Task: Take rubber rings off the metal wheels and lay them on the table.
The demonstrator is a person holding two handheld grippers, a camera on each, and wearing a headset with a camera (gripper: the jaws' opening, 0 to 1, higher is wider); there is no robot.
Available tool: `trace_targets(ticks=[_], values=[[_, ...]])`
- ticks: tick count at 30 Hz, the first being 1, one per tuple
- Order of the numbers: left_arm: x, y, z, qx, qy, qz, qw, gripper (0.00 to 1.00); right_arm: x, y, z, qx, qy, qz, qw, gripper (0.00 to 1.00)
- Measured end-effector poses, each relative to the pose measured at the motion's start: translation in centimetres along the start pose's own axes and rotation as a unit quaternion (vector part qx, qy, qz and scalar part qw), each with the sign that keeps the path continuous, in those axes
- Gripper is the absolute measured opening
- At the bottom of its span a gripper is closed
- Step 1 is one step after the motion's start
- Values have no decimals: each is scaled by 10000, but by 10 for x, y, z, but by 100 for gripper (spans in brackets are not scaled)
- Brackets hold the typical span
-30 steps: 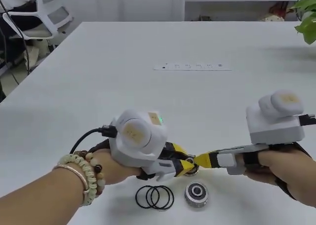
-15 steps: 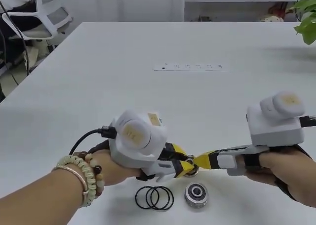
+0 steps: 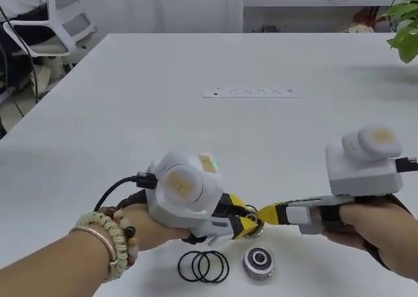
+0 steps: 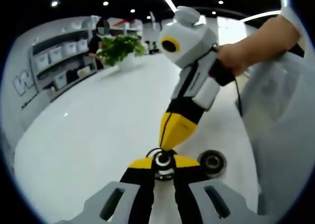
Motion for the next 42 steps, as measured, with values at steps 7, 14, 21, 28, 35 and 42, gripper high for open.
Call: trace_targets(ticks=[7,14,21,28,35,42], values=[[2,17,16,-47,37,-149,9999,32,0,0,0,-21,-60,-15,10000,0],[6,36,24,58,-189,-244,9995,38,-1,2,4,-88,-92,-27,9999,0],[5,67,42,-44,-535,-281,9982,47,0,4,8,-161,-137,-18,9998,0],[6,105,56,-210,-691,-96,9973,53,13,6,13,-224,-161,157,9995,0],[3,147,52,-290,-600,207,9976,57,32,2,12,-163,-29,396,9991,0],[0,176,39,-293,-406,588,9970,60,52,-1,8,-6,111,681,9976,0]])
Point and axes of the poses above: the centre of the closed fingertips' face, and the gripper's own axes: y roughly backward along the fingers, x roughly to its left, z roughly out of its top, the point moved 2 cm from there along y, roughly backward along the fingers, and after that the axes turned 6 degrees about -y, right-handed, at the moved point
